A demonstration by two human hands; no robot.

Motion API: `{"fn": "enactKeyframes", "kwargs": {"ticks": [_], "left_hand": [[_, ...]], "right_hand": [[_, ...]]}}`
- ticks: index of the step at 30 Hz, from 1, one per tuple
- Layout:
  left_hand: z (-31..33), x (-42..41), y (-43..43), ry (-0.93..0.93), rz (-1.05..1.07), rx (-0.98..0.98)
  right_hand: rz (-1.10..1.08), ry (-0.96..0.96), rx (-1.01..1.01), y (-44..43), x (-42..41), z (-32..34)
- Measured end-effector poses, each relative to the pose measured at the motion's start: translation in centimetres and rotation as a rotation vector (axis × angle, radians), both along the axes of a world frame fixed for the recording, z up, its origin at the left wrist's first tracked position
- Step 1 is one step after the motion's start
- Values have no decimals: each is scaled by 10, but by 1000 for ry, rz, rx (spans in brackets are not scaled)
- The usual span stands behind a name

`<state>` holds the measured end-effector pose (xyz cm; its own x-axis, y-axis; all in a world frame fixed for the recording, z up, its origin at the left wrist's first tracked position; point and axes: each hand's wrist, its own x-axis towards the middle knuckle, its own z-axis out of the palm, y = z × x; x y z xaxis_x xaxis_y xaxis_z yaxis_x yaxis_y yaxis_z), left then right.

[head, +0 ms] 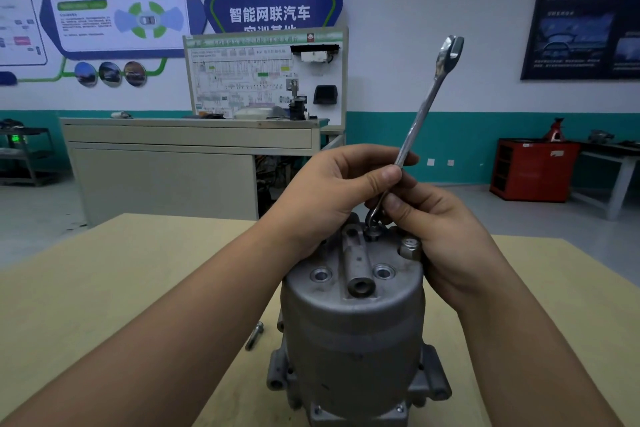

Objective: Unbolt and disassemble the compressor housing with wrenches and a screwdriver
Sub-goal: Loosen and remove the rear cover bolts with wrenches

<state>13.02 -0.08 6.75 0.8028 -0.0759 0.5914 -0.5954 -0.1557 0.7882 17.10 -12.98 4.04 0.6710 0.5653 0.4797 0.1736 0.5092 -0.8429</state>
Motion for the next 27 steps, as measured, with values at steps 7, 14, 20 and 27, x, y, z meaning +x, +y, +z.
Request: {"fn": "enactKeyframes", "kwargs": {"ticks": [7, 14, 20, 27], "left_hand": [[-1, 2, 1, 2, 15, 8], [0, 3, 0, 29, 69, 36], [0, 4, 0, 38, 129, 2], [1, 3, -2, 36, 156, -10]], "right_hand": [[57, 74, 31, 2, 1, -2], [82, 43, 4, 0, 4, -4], [32, 21, -41, 1, 4, -4], [16, 46, -1, 4, 2, -3]]}}
